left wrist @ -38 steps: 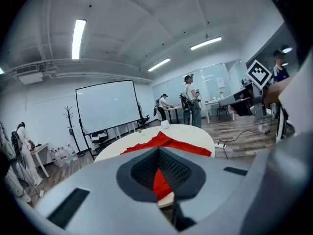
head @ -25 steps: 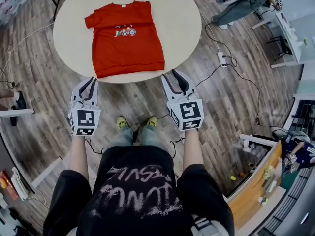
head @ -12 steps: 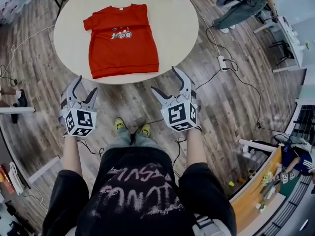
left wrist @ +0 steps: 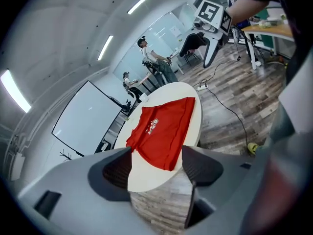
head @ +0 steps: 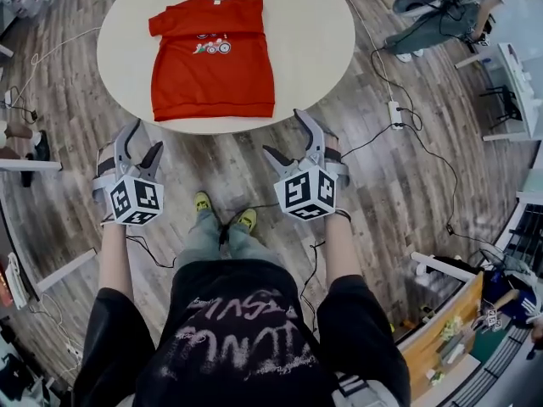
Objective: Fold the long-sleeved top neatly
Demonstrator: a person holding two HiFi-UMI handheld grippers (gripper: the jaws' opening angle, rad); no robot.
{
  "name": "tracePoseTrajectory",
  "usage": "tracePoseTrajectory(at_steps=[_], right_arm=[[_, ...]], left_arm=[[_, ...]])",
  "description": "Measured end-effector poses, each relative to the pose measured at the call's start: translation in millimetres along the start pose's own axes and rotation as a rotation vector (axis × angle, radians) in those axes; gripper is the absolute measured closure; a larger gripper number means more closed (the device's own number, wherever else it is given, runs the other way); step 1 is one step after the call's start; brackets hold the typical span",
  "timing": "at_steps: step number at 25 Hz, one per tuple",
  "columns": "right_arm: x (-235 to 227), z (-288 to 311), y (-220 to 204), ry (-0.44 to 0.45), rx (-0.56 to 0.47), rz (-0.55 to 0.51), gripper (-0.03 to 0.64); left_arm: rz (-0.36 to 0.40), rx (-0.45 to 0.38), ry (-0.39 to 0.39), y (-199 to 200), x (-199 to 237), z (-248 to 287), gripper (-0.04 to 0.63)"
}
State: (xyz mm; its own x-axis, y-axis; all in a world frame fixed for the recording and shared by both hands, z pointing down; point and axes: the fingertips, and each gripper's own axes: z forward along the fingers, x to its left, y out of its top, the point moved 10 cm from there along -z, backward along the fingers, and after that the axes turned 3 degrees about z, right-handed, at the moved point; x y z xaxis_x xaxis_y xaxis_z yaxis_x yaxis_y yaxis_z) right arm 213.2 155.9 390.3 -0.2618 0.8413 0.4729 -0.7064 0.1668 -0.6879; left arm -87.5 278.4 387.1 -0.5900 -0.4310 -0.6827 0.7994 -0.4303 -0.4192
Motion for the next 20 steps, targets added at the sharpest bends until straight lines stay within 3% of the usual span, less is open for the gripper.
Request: tracePoseTrajectory(at_steps=[10,20], right_arm=[[17.8,54.8,-28.6,0.0,0.097,-0.092,0.184],[30.3,112.5,-41.6,0.02,0.141,-0.162,0.183]], left_arm=[[0.082,0.036,-0.029,-17.9,-25.1,51.5,0.275],[0.112,0.022,-0.056,-43.0,-39.2,111.1,0.276]])
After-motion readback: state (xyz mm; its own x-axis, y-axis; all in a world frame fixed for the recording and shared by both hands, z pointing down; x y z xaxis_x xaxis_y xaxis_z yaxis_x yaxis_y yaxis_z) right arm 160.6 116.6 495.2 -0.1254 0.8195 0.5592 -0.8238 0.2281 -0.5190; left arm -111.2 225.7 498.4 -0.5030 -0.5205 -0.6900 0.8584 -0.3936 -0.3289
